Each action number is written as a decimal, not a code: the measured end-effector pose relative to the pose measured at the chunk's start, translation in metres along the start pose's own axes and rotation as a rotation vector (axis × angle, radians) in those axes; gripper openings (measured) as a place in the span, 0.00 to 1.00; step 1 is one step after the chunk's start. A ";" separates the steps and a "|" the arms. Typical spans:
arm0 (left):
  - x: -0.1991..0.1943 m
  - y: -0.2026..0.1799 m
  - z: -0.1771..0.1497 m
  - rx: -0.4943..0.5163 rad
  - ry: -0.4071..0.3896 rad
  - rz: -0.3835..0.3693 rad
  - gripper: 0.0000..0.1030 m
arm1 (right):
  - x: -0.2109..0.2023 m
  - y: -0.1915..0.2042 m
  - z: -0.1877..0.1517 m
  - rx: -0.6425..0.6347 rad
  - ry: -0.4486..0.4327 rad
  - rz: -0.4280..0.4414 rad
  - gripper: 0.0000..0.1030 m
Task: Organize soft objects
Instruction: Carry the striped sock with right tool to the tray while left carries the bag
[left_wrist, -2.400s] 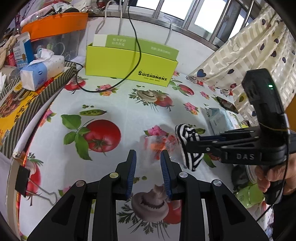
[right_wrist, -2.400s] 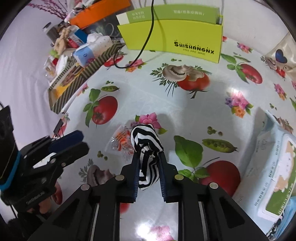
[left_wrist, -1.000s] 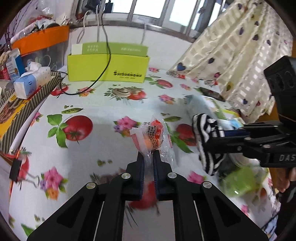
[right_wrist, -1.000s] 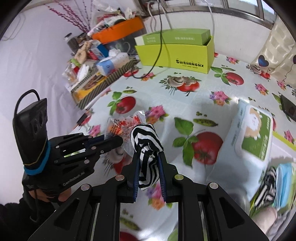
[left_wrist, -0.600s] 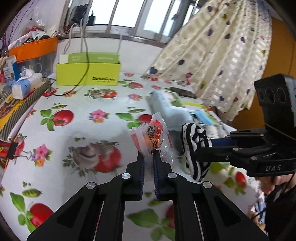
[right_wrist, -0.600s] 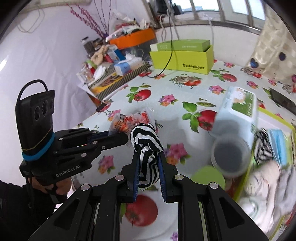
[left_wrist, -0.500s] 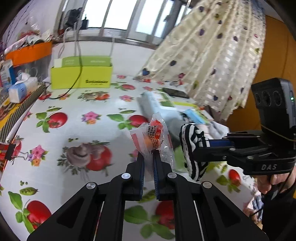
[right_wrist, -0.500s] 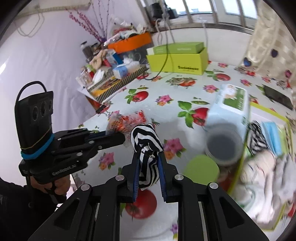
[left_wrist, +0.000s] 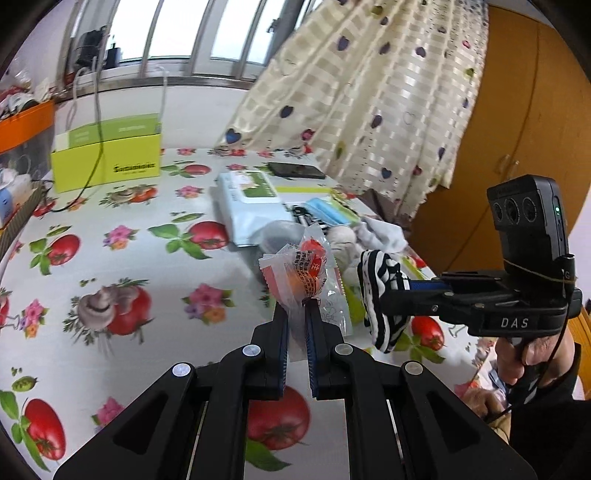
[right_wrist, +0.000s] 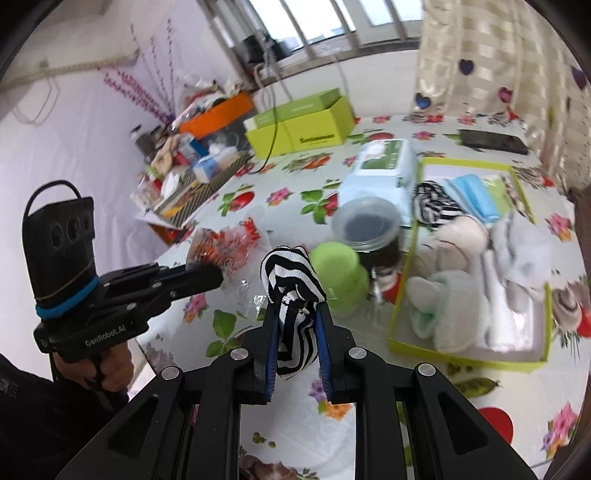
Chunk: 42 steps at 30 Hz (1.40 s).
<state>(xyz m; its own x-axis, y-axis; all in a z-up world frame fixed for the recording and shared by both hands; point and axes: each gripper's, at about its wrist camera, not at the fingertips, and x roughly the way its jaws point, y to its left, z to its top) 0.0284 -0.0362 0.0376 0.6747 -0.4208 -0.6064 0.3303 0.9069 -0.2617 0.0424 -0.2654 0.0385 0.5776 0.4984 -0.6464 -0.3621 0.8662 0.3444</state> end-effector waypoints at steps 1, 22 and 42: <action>0.001 -0.003 0.001 0.004 0.000 -0.007 0.09 | -0.004 -0.003 -0.001 0.009 -0.009 -0.005 0.18; 0.032 -0.045 0.040 0.080 -0.018 -0.069 0.09 | -0.057 -0.058 0.002 0.093 -0.160 -0.184 0.18; 0.066 -0.059 0.056 0.115 0.030 -0.064 0.09 | -0.039 -0.087 0.009 0.109 -0.129 -0.216 0.18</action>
<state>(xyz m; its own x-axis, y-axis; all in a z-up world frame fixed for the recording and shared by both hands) 0.0905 -0.1187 0.0544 0.6302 -0.4748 -0.6144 0.4462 0.8690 -0.2139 0.0582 -0.3604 0.0401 0.7237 0.2959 -0.6235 -0.1435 0.9482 0.2834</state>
